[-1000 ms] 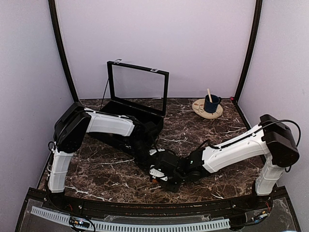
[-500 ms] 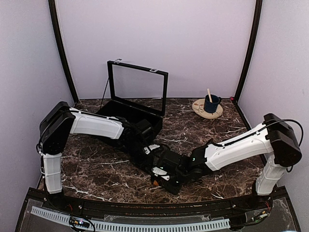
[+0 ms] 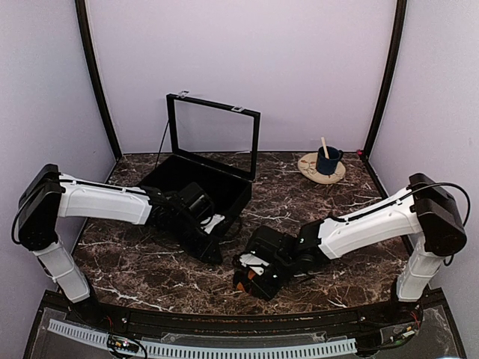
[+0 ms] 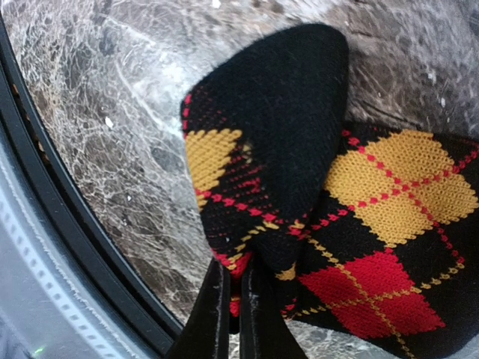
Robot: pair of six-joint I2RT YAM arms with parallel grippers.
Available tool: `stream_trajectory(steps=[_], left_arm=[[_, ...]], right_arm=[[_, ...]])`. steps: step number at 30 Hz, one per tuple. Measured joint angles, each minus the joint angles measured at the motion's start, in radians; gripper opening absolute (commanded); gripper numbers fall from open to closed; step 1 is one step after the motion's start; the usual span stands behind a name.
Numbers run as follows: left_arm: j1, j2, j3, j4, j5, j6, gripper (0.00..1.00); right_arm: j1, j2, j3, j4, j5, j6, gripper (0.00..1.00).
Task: Roll the socks
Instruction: Roll the sock at the center of the board.
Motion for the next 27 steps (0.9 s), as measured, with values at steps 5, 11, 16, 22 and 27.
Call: stream_trajectory(steps=[5,11,16,22,27], left_arm=[[-0.048,-0.077,-0.111,0.067,-0.057,-0.018,0.15],[-0.120,-0.141,-0.181,0.151,-0.104,-0.014,0.17],[-0.160,-0.149,-0.187,0.198,-0.117,0.016,0.18],[-0.188,-0.133,-0.162,0.211,-0.121,0.081,0.18],[-0.212,-0.092,-0.103,0.216,-0.124,0.148,0.19]], right_arm=[[-0.053,-0.011,-0.040,0.055,-0.101,0.067,0.00],[-0.129,-0.048,-0.138,0.170,-0.240,0.159,0.00],[-0.188,-0.079,-0.231,0.273,-0.354,0.232,0.00],[-0.244,-0.086,-0.311,0.387,-0.470,0.303,0.00],[-0.279,-0.099,-0.359,0.443,-0.533,0.348,0.00]])
